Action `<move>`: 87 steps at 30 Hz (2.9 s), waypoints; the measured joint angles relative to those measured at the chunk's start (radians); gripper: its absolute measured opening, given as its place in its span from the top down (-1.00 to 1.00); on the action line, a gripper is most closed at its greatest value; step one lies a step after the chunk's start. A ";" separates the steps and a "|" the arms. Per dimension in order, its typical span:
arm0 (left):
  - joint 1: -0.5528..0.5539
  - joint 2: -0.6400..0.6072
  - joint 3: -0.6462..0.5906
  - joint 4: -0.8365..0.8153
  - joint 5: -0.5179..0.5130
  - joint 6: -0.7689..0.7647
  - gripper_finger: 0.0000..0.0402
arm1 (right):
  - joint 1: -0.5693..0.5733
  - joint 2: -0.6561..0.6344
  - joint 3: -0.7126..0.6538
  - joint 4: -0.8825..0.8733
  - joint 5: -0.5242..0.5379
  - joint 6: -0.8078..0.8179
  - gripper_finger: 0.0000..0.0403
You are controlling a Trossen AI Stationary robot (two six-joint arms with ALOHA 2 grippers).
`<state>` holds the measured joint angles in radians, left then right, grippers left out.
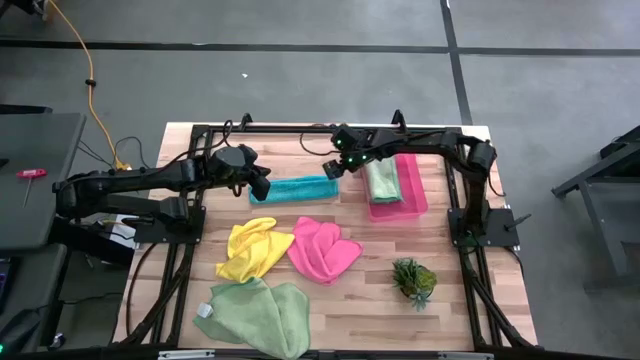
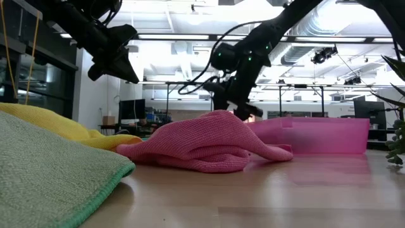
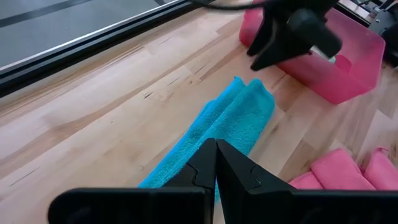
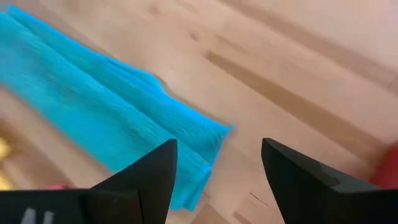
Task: Fold microfiber towels
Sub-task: Fold the blue microfiber cloth
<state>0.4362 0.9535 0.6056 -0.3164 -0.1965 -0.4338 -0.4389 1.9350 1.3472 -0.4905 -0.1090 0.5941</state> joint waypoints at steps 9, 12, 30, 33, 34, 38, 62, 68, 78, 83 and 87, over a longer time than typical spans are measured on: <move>0.000 0.000 0.000 0.000 -0.018 0.000 1.00 | 0.041 -0.038 0.000 0.218 -0.165 0.075 -0.09; 0.000 0.000 0.000 0.000 -0.017 0.000 1.00 | 0.072 -0.007 0.000 0.225 -0.149 0.088 0.00; 0.000 0.000 0.000 0.000 0.003 -0.008 1.00 | -0.039 0.038 -0.226 0.596 -0.336 0.249 0.90; 0.000 0.000 0.000 0.000 0.003 -0.008 1.00 | -0.041 0.038 -0.236 0.588 -0.335 0.244 0.98; 0.000 0.000 0.000 0.000 0.003 -0.008 1.00 | -0.044 0.036 -0.236 0.590 -0.335 0.241 0.99; 0.000 0.000 0.000 0.000 0.003 -0.008 1.00 | -0.068 0.013 -0.236 0.562 -0.306 0.239 0.98; 0.000 0.000 0.000 0.000 0.006 -0.020 1.00 | -0.002 -0.059 -0.236 0.210 -0.241 0.119 1.00; 0.000 0.000 0.000 0.000 0.006 -0.019 1.00 | 0.060 -0.060 -0.256 0.189 -0.215 0.125 1.00; 0.000 0.000 0.000 0.000 0.020 -0.019 1.00 | 0.073 -0.265 -0.491 0.325 -0.167 0.284 1.00; 0.000 0.000 0.000 0.000 0.029 -0.024 1.00 | 0.065 -0.334 -0.531 0.387 -0.130 0.353 1.00; -0.006 0.000 0.000 -0.019 0.048 -0.034 1.00 | 0.066 -0.314 -0.510 0.456 -0.126 0.345 0.99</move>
<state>0.4305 0.9537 0.6060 -0.3355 -0.1487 -0.4683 -0.3725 1.6205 0.8370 -0.0346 -0.2352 0.9391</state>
